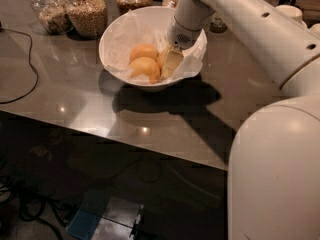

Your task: Pick orange from white bowl

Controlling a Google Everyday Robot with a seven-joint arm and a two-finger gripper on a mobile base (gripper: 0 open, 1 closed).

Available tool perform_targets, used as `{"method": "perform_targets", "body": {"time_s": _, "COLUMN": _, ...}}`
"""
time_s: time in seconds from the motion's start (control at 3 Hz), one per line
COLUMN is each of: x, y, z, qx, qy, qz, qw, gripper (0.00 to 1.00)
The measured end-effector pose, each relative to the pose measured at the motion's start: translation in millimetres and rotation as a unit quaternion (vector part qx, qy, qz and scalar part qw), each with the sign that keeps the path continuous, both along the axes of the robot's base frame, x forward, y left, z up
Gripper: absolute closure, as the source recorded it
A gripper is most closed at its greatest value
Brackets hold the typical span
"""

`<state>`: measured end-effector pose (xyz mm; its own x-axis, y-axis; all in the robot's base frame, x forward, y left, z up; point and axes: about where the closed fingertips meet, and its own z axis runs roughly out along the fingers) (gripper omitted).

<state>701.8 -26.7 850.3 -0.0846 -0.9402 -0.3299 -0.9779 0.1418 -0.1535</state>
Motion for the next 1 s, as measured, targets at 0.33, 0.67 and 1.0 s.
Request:
{"method": "perform_targets", "body": {"time_s": 0.33, "x": -2.2, "y": -0.3, "z": -15.3, "qx": -0.001, "qy": 0.021, "qz": 0.002, "qw": 0.9998, "gripper": 0.46}}
{"method": "perform_targets", "body": {"time_s": 0.67, "x": -3.0, "y": -1.9, "z": -15.7, "qx": 0.003, "qy": 0.025, "qz": -0.001, "qw": 0.9997, "gripper": 0.70}}
{"method": "perform_targets", "body": {"time_s": 1.0, "x": -3.1, "y": -1.9, "z": -15.6, "qx": 0.003, "qy": 0.025, "qz": 0.000, "qw": 0.9997, "gripper": 0.93}}
